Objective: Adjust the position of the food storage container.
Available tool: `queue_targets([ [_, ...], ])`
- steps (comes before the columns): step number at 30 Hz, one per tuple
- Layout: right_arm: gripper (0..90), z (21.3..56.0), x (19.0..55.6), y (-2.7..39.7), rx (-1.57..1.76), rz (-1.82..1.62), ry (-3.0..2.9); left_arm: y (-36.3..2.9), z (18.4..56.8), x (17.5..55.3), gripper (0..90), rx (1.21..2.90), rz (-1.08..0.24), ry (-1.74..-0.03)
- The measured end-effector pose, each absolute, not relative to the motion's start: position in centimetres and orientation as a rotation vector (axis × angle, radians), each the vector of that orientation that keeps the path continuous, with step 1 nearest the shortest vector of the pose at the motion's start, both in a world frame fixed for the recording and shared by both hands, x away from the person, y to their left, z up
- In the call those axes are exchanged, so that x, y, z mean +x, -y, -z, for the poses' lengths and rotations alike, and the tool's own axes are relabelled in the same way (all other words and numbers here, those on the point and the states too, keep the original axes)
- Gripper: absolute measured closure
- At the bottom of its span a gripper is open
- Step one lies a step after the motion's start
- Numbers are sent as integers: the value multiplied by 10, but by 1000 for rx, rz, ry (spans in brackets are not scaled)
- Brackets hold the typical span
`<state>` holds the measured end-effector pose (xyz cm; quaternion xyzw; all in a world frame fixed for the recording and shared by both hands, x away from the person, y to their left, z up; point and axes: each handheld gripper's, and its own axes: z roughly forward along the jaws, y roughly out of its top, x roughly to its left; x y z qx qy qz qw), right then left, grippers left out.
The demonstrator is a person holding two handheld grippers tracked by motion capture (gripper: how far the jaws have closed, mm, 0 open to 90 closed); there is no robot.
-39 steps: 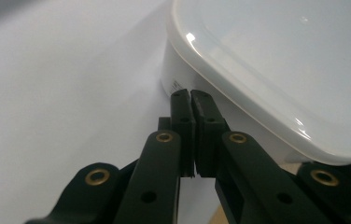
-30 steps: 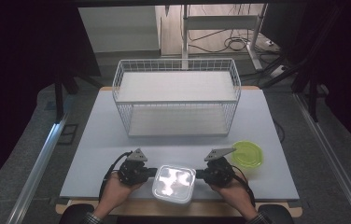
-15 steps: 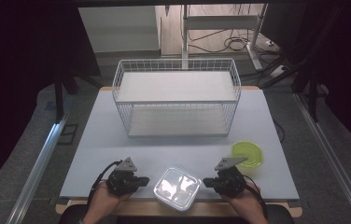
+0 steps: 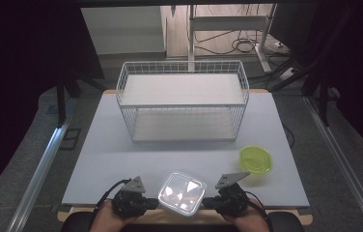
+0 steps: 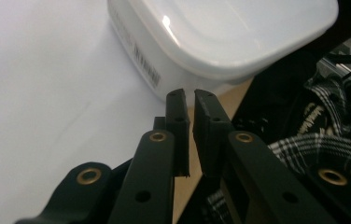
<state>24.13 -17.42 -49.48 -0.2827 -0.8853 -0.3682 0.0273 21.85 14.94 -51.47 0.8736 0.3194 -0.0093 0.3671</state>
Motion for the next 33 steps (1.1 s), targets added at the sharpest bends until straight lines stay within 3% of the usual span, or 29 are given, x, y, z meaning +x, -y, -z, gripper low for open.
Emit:
queue_targets([
  [16, 871, 494, 297, 175, -1017, 1179, 2740, -143, 520, 261, 831, 2193, 24, -840],
  [20, 871, 494, 310, 174, -1047, 1171, 2752, -154, 512, 274, 843, 2209, -82, -881],
  [24, 871, 495, 319, 173, -1072, 1174, 2746, -159, 510, 292, 857, 2146, -70, -926],
  [33, 874, 495, 327, 171, -1098, 1189, 2769, -142, 512, 291, 857, 2165, -103, -929],
])
